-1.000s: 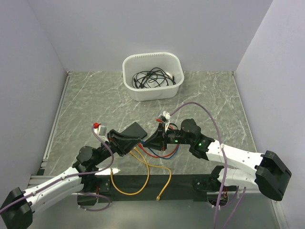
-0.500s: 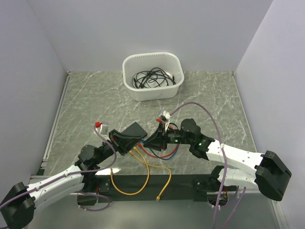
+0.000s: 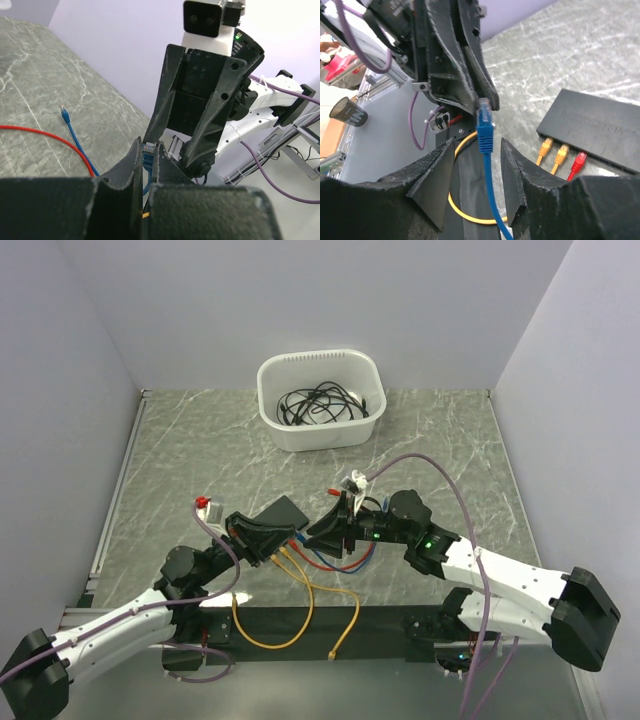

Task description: Insert the plug into the switch port

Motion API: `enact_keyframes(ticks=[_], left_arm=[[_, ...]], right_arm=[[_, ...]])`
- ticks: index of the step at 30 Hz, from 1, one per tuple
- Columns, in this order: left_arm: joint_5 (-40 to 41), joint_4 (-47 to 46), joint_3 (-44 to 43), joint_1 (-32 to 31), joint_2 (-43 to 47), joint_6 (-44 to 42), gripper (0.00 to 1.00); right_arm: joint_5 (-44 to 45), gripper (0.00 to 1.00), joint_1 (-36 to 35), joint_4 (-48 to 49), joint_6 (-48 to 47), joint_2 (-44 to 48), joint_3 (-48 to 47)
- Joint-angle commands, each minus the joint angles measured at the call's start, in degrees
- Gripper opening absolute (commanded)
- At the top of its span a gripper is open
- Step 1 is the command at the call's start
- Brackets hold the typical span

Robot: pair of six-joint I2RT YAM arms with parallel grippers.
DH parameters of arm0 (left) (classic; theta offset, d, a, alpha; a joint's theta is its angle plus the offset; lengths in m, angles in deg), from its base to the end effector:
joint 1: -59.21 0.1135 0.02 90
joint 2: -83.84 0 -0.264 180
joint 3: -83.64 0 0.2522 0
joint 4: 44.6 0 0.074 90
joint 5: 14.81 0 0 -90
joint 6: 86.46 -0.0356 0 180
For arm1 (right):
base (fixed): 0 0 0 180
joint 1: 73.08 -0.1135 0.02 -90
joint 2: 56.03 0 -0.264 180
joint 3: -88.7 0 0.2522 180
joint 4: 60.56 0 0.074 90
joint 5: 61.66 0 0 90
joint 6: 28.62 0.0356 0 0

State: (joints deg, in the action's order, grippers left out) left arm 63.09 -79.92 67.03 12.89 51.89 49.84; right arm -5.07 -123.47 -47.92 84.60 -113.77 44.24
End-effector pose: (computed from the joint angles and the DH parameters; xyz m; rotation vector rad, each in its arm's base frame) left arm 0.0923 -0.1075 0.2237 0.2073 1.3685 -1.5129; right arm 0.1304 0.1883 0.2777 -0.8947 1.5425 1.4236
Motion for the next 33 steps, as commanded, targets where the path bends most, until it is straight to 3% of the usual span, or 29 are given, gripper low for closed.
enact_keyframes(ticks=[1,15,24,28,30,33], left_arm=[[0.58,-1.11,8.39,-0.08,0.48,0.37,0.01],[0.32,-2.69,8.92,-0.08,-0.75,0.72,0.01],[0.58,-2.25,9.09,-0.08,-0.31,0.8,0.01],[0.85,-1.9,9.09,-0.08,-0.22,0.81,0.01],[1.37,-1.2,9.01,0.01,-0.14,0.81,0.01],[2.69,0.21,8.83,-0.08,0.04,0.89,0.09]], right_arm=[[0.28,0.49,-0.23,1.38,-0.28,-1.59,-1.82],[0.01,0.33,-0.15,2.79,1.03,-4.49,-3.31],[-0.52,0.13,-0.23,2.96,1.3,-5.54,-4.02],[-1.13,0.0,-0.23,3.23,1.39,-5.81,-3.84],[-1.31,0.0,-0.23,3.31,1.39,-5.46,-3.76],[-1.31,0.0,-0.23,3.49,1.39,-5.02,-3.23]])
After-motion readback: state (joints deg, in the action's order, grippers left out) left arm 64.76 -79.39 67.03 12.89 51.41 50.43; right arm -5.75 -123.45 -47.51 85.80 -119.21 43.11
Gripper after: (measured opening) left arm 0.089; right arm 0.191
